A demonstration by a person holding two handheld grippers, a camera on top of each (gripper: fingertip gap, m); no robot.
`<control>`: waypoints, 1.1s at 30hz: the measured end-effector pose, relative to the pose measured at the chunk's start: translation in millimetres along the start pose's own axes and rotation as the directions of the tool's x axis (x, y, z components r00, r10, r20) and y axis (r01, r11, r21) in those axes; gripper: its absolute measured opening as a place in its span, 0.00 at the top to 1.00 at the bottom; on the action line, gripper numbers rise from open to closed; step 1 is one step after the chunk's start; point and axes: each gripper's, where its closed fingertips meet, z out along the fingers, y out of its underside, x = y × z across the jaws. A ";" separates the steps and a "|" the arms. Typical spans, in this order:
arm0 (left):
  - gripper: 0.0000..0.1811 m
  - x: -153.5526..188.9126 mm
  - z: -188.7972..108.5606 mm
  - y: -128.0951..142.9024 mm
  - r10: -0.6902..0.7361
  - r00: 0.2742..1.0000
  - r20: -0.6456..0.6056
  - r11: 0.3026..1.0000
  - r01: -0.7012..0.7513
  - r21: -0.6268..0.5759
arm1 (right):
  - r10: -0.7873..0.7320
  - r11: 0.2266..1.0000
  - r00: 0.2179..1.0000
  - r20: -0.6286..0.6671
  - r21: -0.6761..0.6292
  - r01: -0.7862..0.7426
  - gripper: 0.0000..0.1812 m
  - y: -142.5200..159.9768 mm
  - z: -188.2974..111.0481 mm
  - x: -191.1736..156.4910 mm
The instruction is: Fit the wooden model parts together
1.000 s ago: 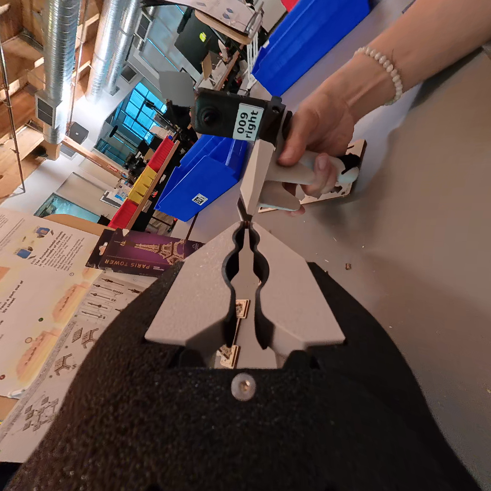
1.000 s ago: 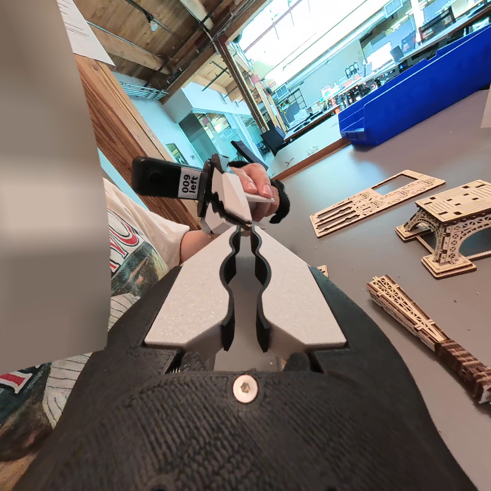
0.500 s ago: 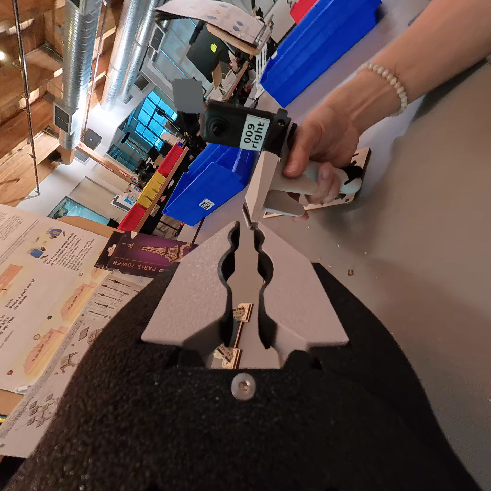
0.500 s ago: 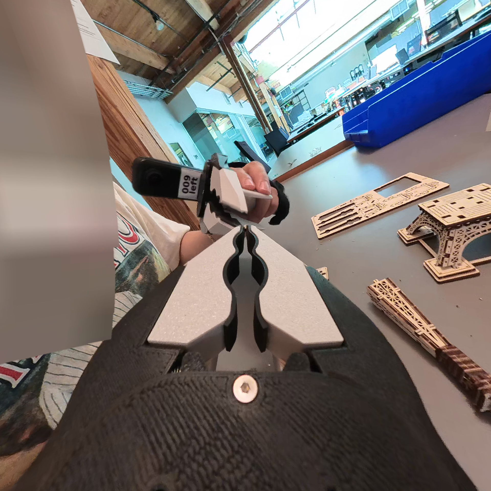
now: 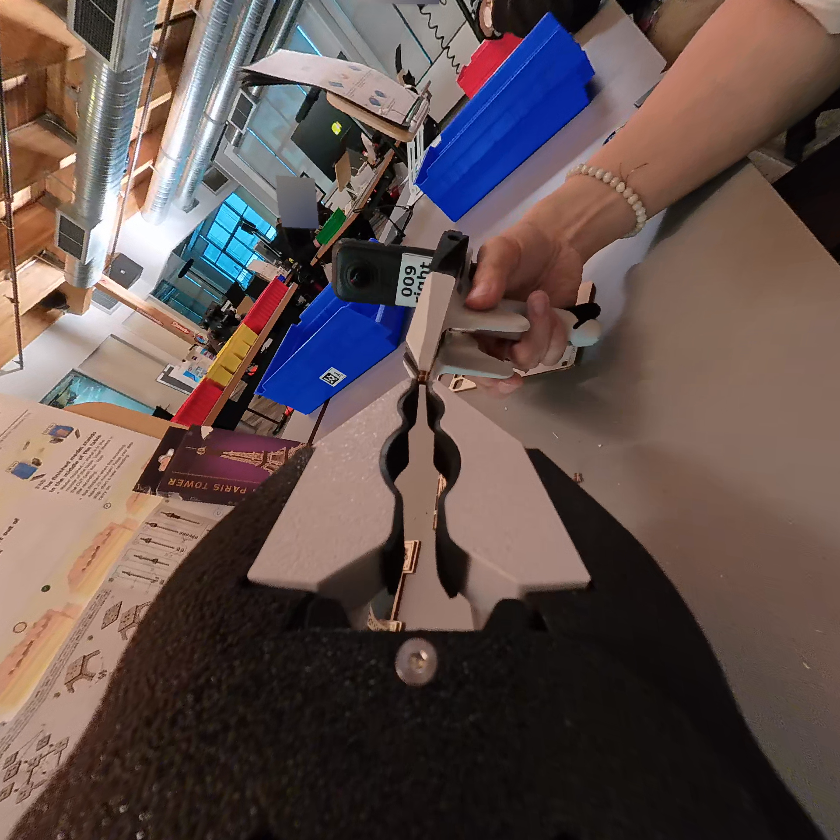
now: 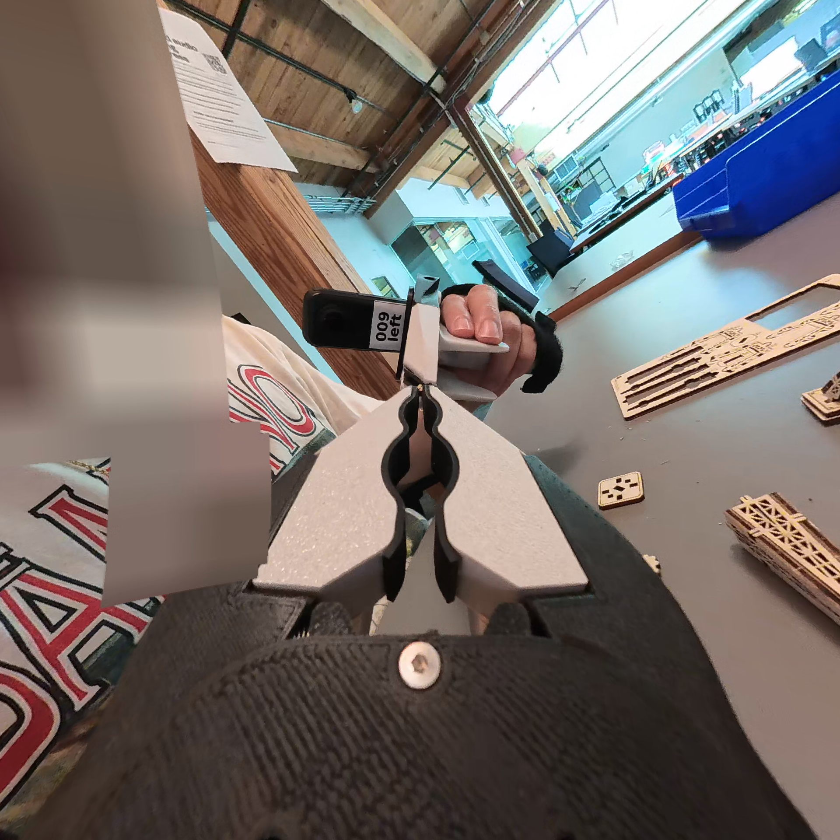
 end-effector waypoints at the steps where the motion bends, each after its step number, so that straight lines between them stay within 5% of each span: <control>1: 0.99 0.2 -0.1 0.8 0.001 1.000 0.001 1.000 -0.001 -0.005 | -0.005 1.000 1.000 -0.007 -0.002 0.005 1.00 0.3 0.2 0.8; 28: 1.00 6.0 -3.3 -4.0 0.000 0.998 -0.066 1.000 0.000 0.007 | 0.064 0.998 0.997 0.051 -0.022 -0.063 1.00 4.2 2.5 -5.0; 33: 1.00 3.5 -8.0 21.0 -0.038 0.993 -0.108 0.982 0.017 -0.187 | -0.088 0.993 0.989 -0.119 -0.084 0.078 0.96 7.6 -0.9 14.9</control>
